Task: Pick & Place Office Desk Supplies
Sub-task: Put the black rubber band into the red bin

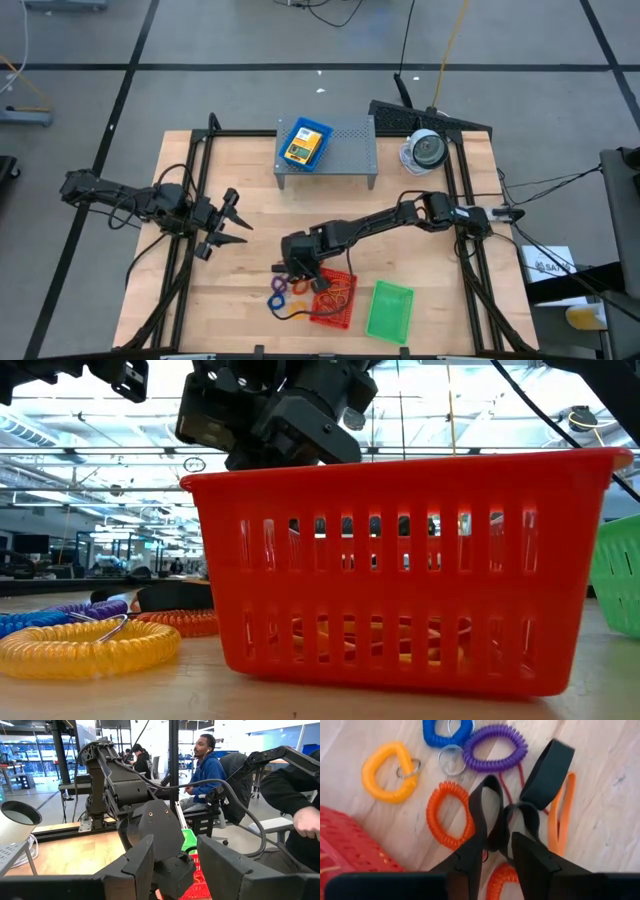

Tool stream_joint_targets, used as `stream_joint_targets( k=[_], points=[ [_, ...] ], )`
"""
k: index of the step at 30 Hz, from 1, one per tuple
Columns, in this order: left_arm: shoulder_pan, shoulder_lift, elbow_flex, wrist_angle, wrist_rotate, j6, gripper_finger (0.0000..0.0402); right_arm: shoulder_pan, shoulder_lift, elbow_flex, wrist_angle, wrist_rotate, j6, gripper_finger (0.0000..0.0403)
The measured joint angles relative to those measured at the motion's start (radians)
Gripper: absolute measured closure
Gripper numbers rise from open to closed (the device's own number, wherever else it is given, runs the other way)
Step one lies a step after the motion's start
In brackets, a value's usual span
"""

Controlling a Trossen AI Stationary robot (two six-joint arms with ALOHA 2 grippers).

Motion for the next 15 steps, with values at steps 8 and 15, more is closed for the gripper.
stream_joint_targets(
  k=[8, 15],
  points=[
    [0.000, 0.000, 0.000, 0.000, 0.000, 0.000, 0.0245, -0.010, 0.000, 0.000, -0.029, 0.000, -0.008, 0.0301],
    [0.000, 0.000, 0.000, 0.000, 0.000, 0.000, 0.0245, -0.013, 0.000, 0.000, -0.027, 0.000, -0.008, 0.0301]
  ],
)
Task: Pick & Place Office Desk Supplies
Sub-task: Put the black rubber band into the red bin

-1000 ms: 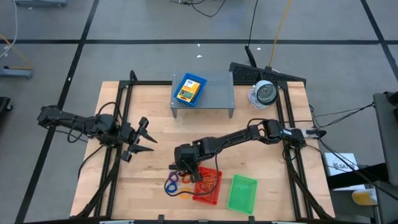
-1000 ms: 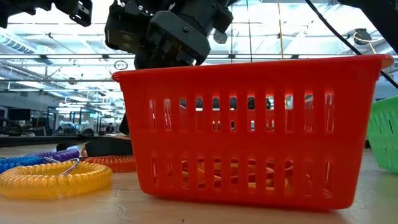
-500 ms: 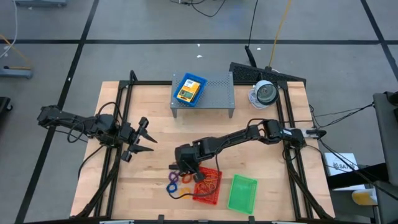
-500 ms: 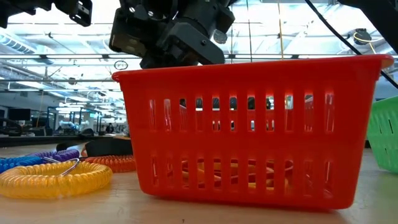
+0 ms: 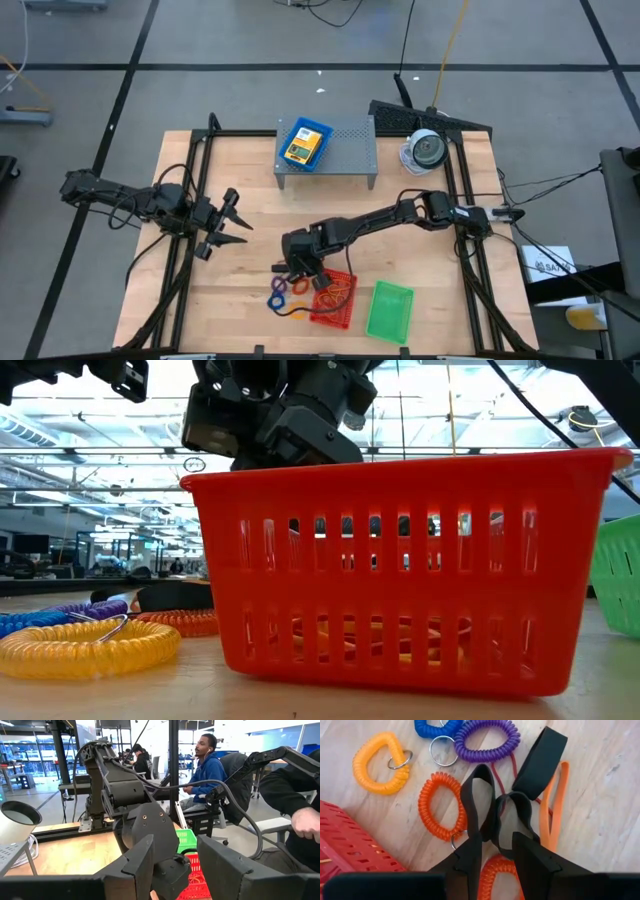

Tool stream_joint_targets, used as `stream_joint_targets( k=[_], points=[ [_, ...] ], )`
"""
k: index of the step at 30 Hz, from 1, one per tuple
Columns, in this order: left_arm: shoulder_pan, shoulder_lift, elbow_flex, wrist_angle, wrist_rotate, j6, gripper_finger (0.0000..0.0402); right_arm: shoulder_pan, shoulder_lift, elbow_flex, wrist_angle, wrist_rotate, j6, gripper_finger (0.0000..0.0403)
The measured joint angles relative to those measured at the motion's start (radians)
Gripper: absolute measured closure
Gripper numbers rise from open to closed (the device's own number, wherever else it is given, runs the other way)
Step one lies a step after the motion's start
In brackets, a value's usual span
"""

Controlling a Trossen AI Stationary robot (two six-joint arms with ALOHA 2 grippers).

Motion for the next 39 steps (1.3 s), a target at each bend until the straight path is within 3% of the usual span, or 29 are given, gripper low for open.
stream_joint_targets(
  k=[26, 35, 39],
  points=[
    [0.000, 0.000, 0.000, -0.001, 0.000, 0.000, 0.0245, 0.000, 0.001, -0.054, 0.039, 0.005, -0.042, 0.0315],
    [0.000, 0.000, 0.000, -0.001, 0.000, 0.000, 0.0245, 0.000, 0.001, -0.055, 0.070, 0.005, -0.042, 0.0392],
    [0.000, 0.000, 0.000, -0.001, 0.000, 0.000, 0.0245, 0.000, 0.001, -0.055, 0.076, 0.005, -0.039, 0.0397]
  ],
)
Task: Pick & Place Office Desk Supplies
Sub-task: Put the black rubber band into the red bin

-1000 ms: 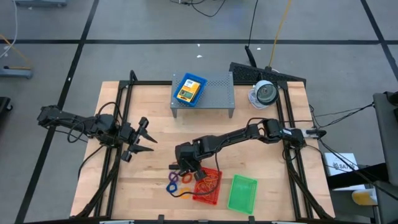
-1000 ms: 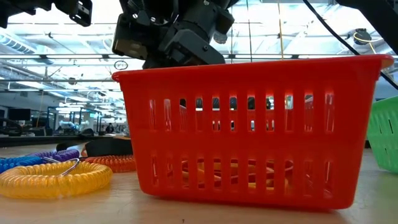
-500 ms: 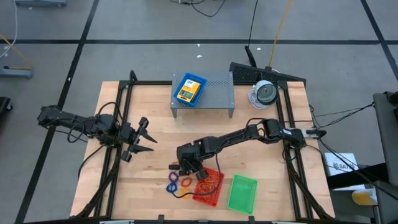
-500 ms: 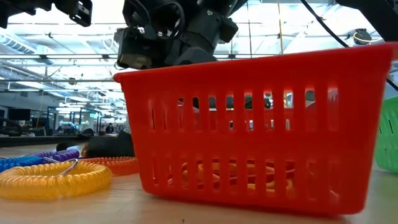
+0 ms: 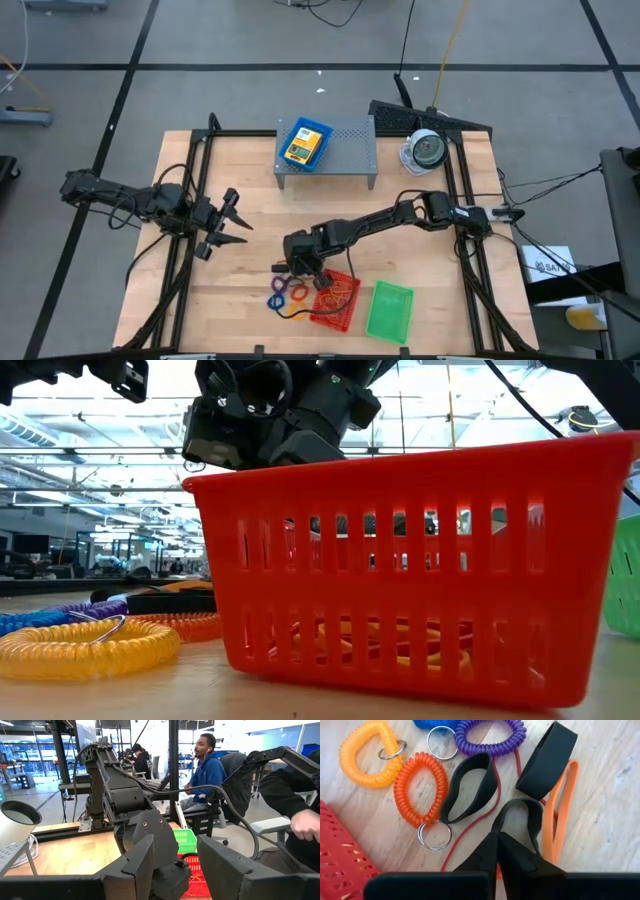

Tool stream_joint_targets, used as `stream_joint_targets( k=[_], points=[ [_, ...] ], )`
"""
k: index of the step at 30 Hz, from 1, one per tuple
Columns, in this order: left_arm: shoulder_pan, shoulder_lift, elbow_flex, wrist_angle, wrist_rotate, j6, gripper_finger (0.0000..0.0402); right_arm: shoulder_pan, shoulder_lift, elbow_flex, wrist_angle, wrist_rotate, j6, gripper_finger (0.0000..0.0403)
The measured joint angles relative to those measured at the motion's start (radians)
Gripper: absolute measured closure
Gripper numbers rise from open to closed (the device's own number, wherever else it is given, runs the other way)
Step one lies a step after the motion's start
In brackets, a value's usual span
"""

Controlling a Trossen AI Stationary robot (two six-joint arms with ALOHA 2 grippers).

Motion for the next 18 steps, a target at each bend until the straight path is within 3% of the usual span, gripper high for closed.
stream_joint_targets(
  k=[8, 18],
  points=[
    [0.000, 0.000, 0.000, 0.000, 0.000, 0.000, 0.0245, 0.000, -0.044, 0.009, 0.009, -0.002, 0.024, 0.0401],
    [0.000, 0.000, 0.000, 0.001, 0.000, 0.001, 0.0245, 0.012, -0.229, 0.009, -0.113, -0.008, 0.056, 0.0402]
  ],
)
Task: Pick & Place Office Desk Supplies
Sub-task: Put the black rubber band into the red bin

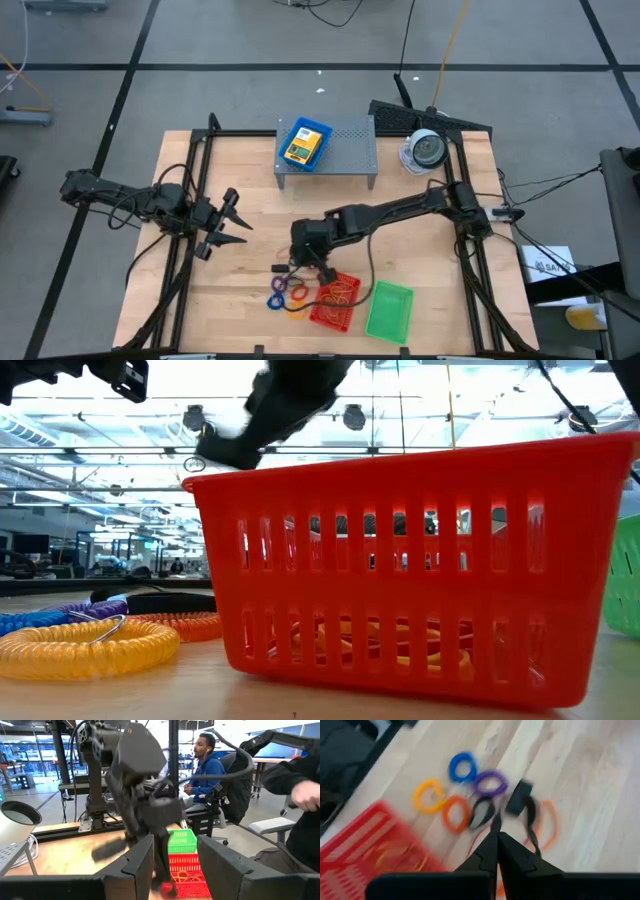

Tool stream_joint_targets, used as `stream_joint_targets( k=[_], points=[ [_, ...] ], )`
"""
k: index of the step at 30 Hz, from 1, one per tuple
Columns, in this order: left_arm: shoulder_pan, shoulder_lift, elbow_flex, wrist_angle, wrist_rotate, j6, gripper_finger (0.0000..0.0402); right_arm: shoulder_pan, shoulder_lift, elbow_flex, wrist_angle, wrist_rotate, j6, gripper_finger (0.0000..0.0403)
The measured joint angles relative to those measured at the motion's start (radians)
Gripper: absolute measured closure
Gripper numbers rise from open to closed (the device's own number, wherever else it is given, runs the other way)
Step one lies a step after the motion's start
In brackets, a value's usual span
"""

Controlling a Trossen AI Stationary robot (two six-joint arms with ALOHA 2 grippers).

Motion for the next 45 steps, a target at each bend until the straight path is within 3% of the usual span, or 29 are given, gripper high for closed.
stream_joint_targets(
  k=[5, 11, 21, 32, 45],
  points=[
    [0.000, 0.000, 0.000, 0.002, 0.000, 0.000, 0.0245, 0.016, -0.060, 0.000, -0.179, -0.079, 0.043, 0.0402],
    [0.000, 0.000, 0.000, 0.004, 0.000, -0.001, 0.0245, 0.066, -0.067, -0.006, -0.291, -0.102, 0.112, 0.0403],
    [0.000, 0.000, 0.000, 0.006, 0.000, -0.001, 0.0245, 0.120, -0.068, -0.188, -0.095, -0.140, 0.177, 0.0403],
    [0.000, 0.000, 0.000, 0.006, 0.000, -0.005, 0.0245, 0.120, -0.068, -0.210, -0.071, -0.182, 0.208, 0.0401],
    [0.000, 0.000, 0.000, 0.006, 0.000, -0.005, 0.0245, 0.120, -0.068, -0.210, -0.072, -0.184, 0.231, 0.0312]
  ],
)
